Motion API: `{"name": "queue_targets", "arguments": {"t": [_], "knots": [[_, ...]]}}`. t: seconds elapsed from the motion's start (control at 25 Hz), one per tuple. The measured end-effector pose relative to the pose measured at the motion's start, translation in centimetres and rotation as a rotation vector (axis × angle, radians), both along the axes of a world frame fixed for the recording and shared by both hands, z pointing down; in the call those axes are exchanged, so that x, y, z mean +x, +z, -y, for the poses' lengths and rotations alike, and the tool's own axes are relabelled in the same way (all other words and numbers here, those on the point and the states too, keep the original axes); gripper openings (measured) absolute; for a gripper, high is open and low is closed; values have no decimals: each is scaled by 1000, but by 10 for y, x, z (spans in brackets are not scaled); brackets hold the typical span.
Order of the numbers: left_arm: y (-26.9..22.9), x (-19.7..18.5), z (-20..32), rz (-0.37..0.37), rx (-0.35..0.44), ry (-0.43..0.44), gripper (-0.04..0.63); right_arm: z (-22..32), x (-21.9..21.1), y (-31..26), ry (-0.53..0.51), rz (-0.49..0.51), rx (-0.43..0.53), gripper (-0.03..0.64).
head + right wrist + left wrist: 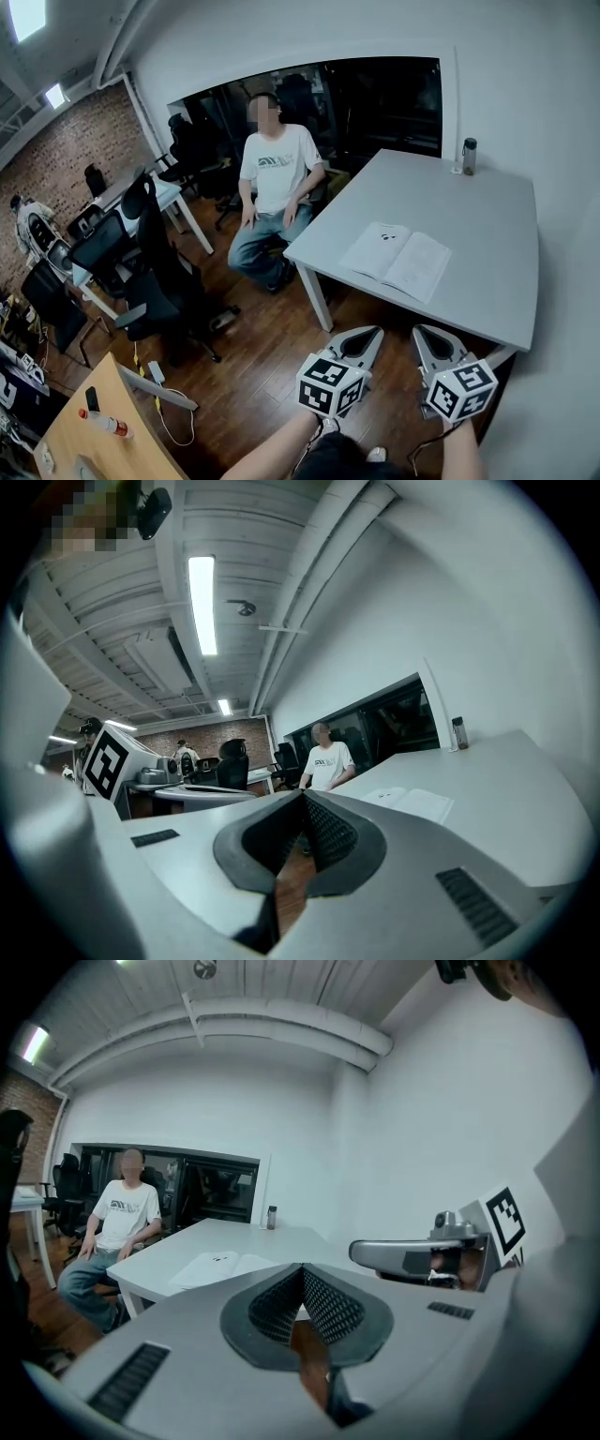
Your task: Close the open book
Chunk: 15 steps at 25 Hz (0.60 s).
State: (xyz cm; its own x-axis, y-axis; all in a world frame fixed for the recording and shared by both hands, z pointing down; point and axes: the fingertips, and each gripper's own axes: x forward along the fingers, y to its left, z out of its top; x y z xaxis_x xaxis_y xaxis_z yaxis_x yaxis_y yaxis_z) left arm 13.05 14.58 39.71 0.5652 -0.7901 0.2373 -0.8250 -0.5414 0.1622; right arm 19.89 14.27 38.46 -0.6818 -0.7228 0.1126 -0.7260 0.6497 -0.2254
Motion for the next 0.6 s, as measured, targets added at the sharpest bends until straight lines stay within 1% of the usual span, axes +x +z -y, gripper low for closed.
{"name": "queue_targets", "arguments": {"t": [0.16, 0.32, 0.44, 0.6], "knots": [[12, 0, 29, -5, -13, 37, 5, 25, 0, 11, 38, -27, -12, 3], [28, -4, 63, 31, -14, 87, 5, 53, -3, 22, 100, -66, -28, 3], [42, -7, 89, 29, -29, 137, 5, 74, -7, 36, 149, -104, -52, 5], [59, -15, 124, 27, -50, 208, 5, 105, -15, 48, 218, -124, -81, 5]]}}
